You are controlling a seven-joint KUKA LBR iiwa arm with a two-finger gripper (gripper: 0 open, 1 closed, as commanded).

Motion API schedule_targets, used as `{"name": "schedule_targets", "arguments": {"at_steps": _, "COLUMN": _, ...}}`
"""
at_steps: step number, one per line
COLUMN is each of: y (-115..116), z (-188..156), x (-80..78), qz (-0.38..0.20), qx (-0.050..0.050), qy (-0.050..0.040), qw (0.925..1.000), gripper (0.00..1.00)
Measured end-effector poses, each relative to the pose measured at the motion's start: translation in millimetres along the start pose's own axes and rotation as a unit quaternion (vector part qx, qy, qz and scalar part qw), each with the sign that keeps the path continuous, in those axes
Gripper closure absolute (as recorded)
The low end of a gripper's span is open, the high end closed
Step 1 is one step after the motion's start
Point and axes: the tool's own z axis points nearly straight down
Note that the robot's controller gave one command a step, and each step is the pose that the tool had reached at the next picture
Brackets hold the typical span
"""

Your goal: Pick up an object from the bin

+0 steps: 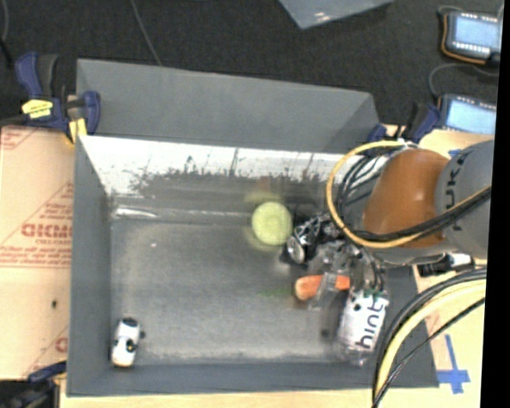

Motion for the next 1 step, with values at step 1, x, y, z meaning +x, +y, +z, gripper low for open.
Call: {"name": "schedule_targets", "arguments": {"at_steps": 1, "y": -3.5, "z": -39.3, "x": 9.0, "qz": -0.011, "qx": 0.001, "qy": 0.0043, "qw": 0.9999, "gripper": 1.0}}
